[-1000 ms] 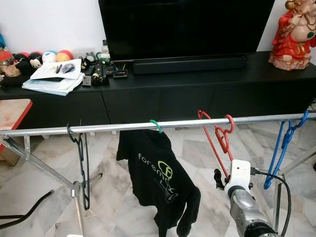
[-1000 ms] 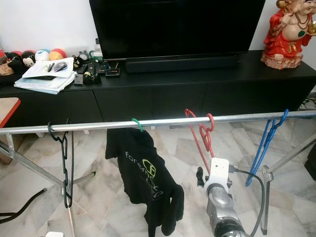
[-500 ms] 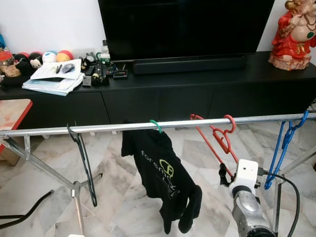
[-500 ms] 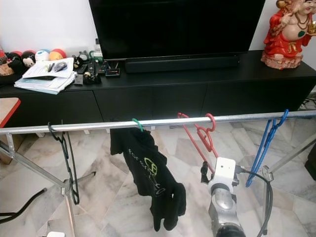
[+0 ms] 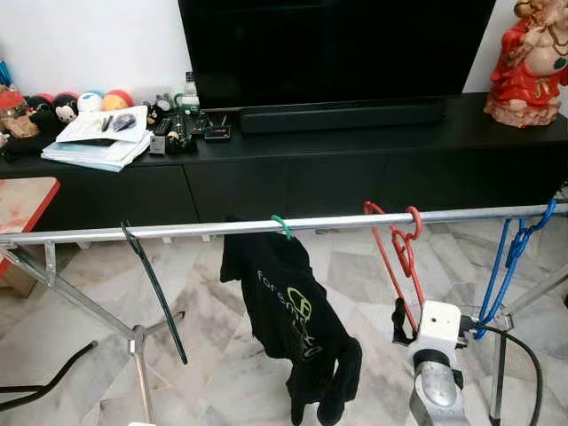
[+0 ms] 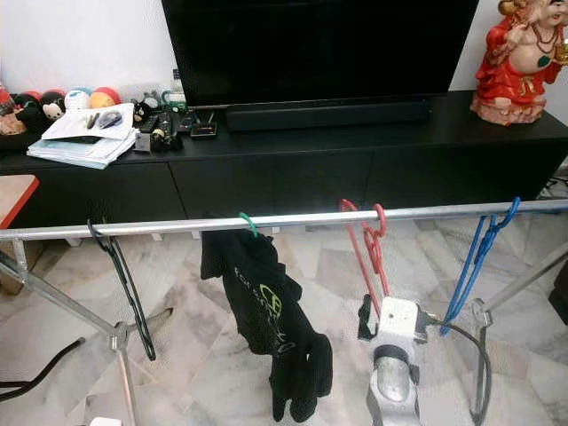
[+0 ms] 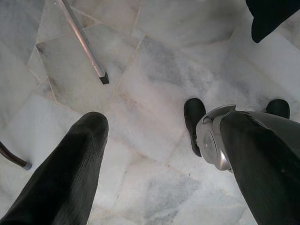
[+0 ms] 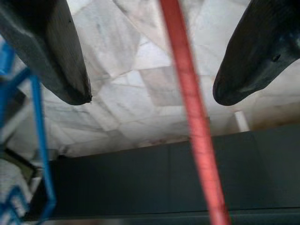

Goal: Hang hanger

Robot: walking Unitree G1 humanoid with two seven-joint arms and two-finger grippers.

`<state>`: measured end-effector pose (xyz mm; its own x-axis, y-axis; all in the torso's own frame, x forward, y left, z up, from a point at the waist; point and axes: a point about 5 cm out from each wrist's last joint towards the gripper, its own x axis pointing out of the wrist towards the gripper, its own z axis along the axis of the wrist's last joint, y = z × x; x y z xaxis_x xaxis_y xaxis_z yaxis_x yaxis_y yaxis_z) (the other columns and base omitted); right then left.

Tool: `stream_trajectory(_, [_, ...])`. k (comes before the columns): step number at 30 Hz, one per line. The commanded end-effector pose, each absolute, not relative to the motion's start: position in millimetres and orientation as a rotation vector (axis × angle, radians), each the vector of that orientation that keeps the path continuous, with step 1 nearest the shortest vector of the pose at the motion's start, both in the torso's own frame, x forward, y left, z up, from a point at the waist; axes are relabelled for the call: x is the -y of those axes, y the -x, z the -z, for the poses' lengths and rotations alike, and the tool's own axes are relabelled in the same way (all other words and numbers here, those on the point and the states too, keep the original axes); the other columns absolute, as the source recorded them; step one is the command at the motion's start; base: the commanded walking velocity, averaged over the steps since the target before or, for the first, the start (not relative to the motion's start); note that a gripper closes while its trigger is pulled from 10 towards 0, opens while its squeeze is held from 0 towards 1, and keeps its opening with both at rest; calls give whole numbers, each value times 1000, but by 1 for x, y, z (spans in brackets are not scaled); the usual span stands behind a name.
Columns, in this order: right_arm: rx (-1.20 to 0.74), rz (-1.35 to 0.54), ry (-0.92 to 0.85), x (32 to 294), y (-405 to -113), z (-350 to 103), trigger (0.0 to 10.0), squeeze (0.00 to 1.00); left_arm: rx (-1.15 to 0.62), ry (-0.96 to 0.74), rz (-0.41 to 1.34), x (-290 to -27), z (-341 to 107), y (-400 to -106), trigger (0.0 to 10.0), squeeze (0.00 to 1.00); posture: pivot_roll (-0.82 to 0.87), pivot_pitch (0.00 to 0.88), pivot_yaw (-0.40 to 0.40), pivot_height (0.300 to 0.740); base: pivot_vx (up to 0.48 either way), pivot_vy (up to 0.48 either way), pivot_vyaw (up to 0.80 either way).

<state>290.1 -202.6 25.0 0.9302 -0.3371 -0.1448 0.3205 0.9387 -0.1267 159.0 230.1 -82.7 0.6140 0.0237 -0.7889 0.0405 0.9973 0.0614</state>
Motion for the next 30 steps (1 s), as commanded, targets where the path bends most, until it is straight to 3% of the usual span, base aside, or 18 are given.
stream_trajectory(1, [-140,346,92,200,-287,-26,10000,0,-954,-81,7,-231,87,-149,10000,0,27,78,48,740,0,0,0])
stream_trajectory(22, [-178,285,95,191,-226,-10,10000,0,-978,-94,-18,-246,87,-139,10000,0,20,75,33,740,0,0,0])
stream_trajectory(30, [-532,312,-9,190,-209,34,10000,0,-986,-95,-18,-246,87,-140,10000,0,12,70,35,740,0,0,0])
